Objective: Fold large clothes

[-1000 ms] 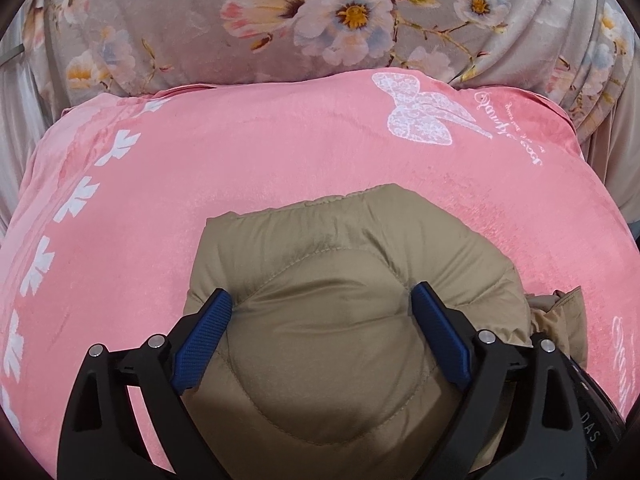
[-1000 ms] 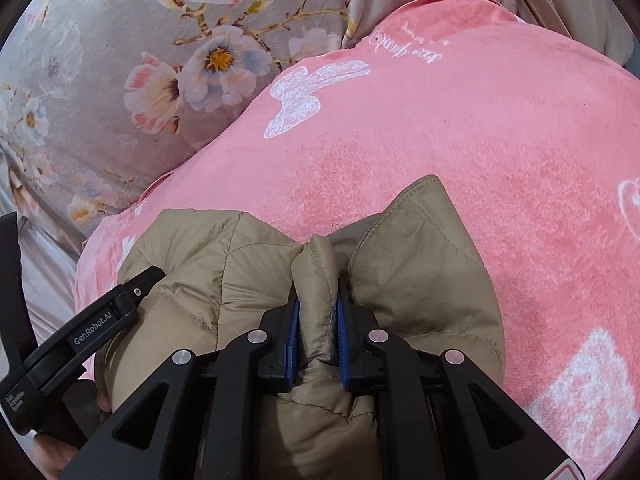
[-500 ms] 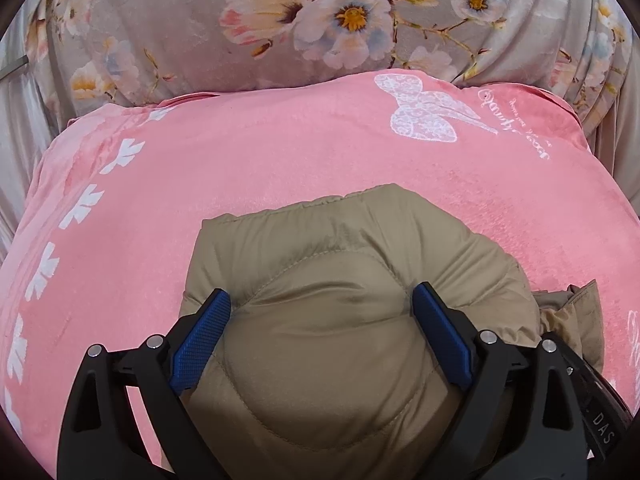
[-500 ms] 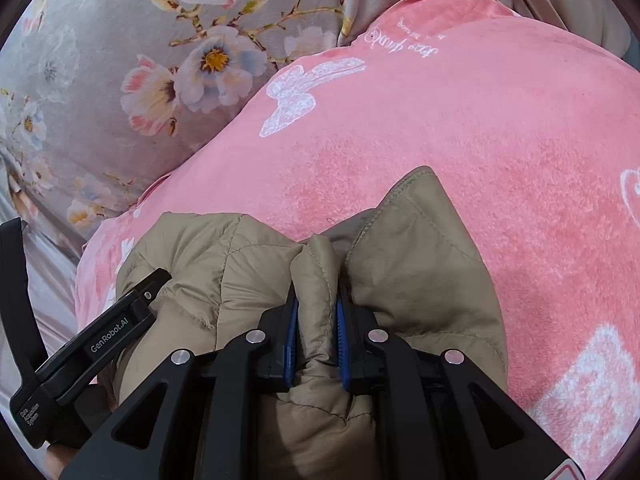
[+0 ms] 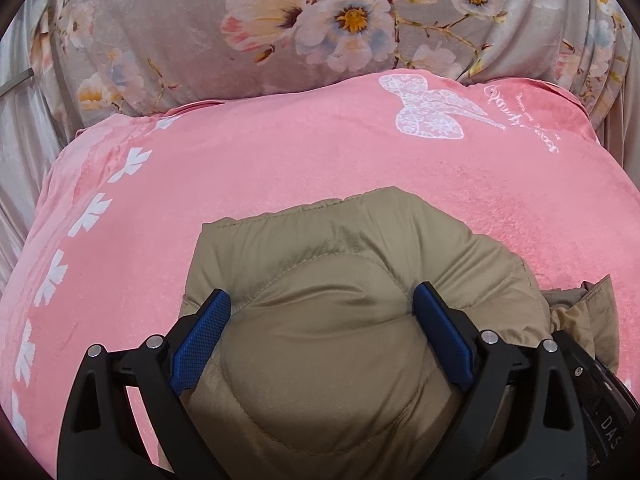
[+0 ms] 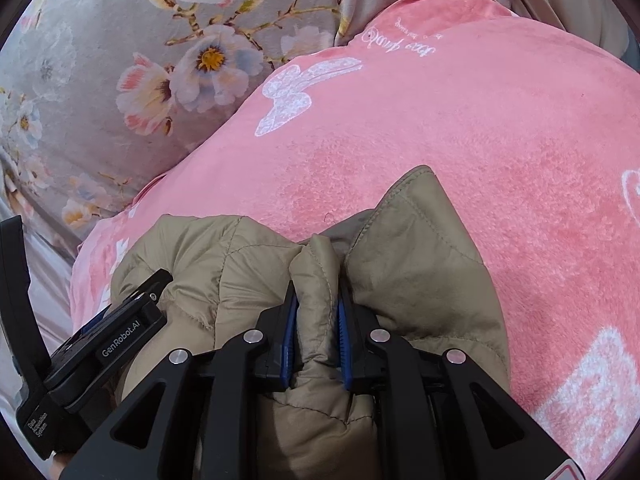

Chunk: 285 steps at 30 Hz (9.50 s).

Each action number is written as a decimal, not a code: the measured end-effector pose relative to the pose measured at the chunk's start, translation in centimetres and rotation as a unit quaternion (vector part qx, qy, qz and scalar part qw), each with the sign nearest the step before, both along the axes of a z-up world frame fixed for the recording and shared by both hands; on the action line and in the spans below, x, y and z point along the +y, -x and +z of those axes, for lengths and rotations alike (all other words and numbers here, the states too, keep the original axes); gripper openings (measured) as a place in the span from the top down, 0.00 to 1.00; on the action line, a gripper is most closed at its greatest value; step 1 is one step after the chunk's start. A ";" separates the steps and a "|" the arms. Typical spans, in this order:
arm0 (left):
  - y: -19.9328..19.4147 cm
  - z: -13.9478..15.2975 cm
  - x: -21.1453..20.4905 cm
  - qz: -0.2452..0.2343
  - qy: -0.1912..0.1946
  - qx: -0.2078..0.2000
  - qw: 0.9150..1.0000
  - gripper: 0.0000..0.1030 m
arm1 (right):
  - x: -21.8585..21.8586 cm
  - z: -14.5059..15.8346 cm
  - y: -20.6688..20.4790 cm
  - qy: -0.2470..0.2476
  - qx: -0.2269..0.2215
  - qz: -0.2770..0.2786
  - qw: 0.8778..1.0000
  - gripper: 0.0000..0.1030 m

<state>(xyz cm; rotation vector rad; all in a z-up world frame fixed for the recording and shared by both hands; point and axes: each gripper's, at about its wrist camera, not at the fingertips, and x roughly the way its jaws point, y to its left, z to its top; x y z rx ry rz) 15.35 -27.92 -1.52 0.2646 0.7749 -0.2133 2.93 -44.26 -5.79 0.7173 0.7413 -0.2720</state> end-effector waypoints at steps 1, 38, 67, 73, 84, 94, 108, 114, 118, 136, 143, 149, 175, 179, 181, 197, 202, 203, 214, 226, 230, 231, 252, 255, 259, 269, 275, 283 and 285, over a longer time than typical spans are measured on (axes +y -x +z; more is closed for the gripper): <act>0.0 0.0 0.0 -0.001 0.001 0.002 1.000 0.12 | -0.1 0.0 0.0 -0.007 -0.003 0.002 1.000 0.86; 13.4 1.4 11.0 -0.066 0.007 0.097 0.993 0.08 | 10.7 1.9 14.3 0.155 0.127 0.064 0.978 0.86; 7.6 4.8 16.2 -0.055 0.152 0.188 0.969 0.05 | 3.7 2.7 16.7 -0.061 0.064 0.070 0.994 0.30; 4.0 3.2 16.6 -0.079 0.203 0.266 0.939 0.05 | 1.9 -0.5 14.7 -0.188 0.053 0.103 0.975 0.30; 3.2 0.5 14.7 -0.116 0.267 0.309 0.905 0.04 | 3.5 -1.8 10.2 -0.246 0.004 0.142 0.959 0.28; 3.1 4.0 14.9 -0.150 0.229 0.206 0.939 0.41 | 5.9 0.6 7.9 -0.195 -0.048 0.151 0.968 0.74; 0.2 14.8 17.9 -0.186 0.227 0.004 0.956 0.57 | 12.1 13.9 0.5 0.061 -0.171 0.179 0.967 0.80; -4.2 16.9 21.2 -0.181 0.236 -0.072 0.952 0.57 | 14.2 15.8 -5.5 0.081 -0.215 0.195 0.953 0.80; -7.8 16.6 23.0 -0.172 0.231 -0.100 0.952 0.57 | 15.7 15.2 -9.5 0.081 -0.227 0.204 0.949 0.80; -17.1 4.9 26.5 -0.122 0.213 -0.048 0.968 0.54 | 19.7 3.6 -19.4 0.035 -0.126 0.227 0.965 0.78; -17.4 2.1 28.3 -0.093 0.218 -0.007 0.971 0.35 | 18.6 -0.1 -19.5 -0.047 -0.076 0.217 0.972 0.67; -14.9 4.3 29.0 -0.046 0.150 0.018 0.987 0.26 | 17.6 1.9 -14.6 -0.023 -0.036 0.201 0.979 0.48; -15.4 5.5 23.4 0.095 0.027 0.017 0.995 0.24 | 24.1 5.6 -21.1 0.208 0.061 0.180 0.960 1.00; -15.4 4.8 23.1 0.094 0.028 0.011 0.995 0.23 | 23.7 4.0 -21.0 0.194 0.062 0.174 0.963 1.00; -15.3 4.4 23.0 0.095 0.030 0.008 0.995 0.23 | 23.6 3.4 -20.9 0.190 0.060 0.172 0.965 1.00; -14.8 2.2 23.1 0.100 0.053 -0.013 0.993 0.19 | 24.0 1.4 -20.6 0.200 0.042 0.162 0.965 1.00; -14.7 1.8 23.1 0.103 0.055 -0.024 0.993 0.17 | 24.6 1.1 -20.5 0.218 0.037 0.157 0.963 1.00; -14.7 1.7 23.1 0.103 0.057 -0.026 0.993 0.17 | 24.7 1.1 -20.5 0.220 0.036 0.156 0.962 1.00; -13.5 1.2 25.0 0.119 0.110 -0.063 0.985 0.06 | 24.4 1.8 -19.3 0.222 0.018 0.142 0.964 0.94; 2.5 1.4 25.5 0.057 0.054 -0.068 0.995 0.05 | 25.8 2.6 -4.2 0.238 0.049 0.133 0.961 0.28; 4.6 0.9 25.5 0.055 0.057 -0.049 0.996 0.05 | 25.6 2.6 -2.1 0.226 0.057 0.118 0.965 0.20; 4.8 0.6 25.4 0.056 0.054 -0.040 0.996 0.05 | 25.7 2.4 -1.9 0.221 0.064 0.121 0.966 0.20; 5.1 -0.9 24.5 0.080 0.004 -0.015 0.997 0.05 | 26.2 1.4 -0.9 0.223 0.077 0.125 0.964 0.19; 5.1 -0.9 24.5 0.081 0.003 -0.016 0.997 0.05 | 26.5 1.5 -0.8 0.227 0.075 0.127 0.963 0.19; 5.1 -0.8 24.5 0.084 0.004 -0.017 0.996 0.05 | 26.6 1.6 -0.9 0.230 0.073 0.128 0.962 0.19; 5.1 -0.7 24.6 0.084 0.006 -0.020 0.996 0.05 | 26.7 1.7 -0.8 0.234 0.073 0.125 0.961 0.19; 5.2 -0.7 24.6 0.084 0.006 -0.019 0.996 0.05 | 26.8 1.8 -0.8 0.238 0.073 0.124 0.961 0.19; 5.2 -0.7 24.6 0.085 0.007 -0.020 0.996 0.05 | 26.7 1.7 -0.8 0.240 0.073 0.124 0.960 0.19; 5.2 -0.7 24.6 0.085 0.007 -0.020 0.996 0.05 | 26.7 1.7 -0.8 0.240 0.073 0.124 0.960 0.19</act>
